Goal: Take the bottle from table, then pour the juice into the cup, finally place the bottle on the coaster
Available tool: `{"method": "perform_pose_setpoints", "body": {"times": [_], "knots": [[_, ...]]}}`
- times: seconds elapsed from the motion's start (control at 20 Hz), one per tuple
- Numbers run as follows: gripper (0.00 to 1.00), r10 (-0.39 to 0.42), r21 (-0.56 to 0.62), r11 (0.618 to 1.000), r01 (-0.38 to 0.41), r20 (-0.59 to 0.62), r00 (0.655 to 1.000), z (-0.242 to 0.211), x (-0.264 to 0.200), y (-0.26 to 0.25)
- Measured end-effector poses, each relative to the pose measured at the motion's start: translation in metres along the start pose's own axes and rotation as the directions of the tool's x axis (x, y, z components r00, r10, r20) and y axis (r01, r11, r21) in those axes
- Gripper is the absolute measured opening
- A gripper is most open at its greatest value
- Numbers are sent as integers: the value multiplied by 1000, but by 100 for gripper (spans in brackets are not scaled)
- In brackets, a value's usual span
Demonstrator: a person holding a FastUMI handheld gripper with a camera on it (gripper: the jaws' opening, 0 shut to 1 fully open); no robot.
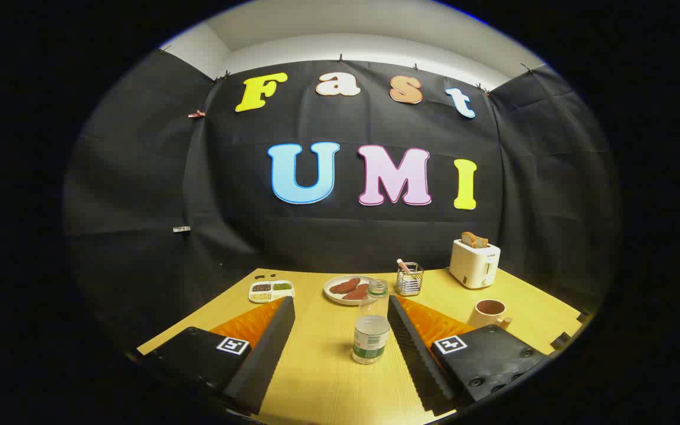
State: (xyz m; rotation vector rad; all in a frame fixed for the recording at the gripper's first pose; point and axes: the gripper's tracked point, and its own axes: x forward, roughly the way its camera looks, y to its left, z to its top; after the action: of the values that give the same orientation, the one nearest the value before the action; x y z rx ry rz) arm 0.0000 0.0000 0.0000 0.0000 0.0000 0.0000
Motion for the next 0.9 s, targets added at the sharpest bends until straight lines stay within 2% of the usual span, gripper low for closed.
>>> {"method": "perform_pose_setpoints", "body": {"times": [0.35,0.9], "knots": [[97,-53,11,999,54,-19,998,-6,11,-14],[97,-71,13,997,72,-61,996,-26,21,-17]]}}
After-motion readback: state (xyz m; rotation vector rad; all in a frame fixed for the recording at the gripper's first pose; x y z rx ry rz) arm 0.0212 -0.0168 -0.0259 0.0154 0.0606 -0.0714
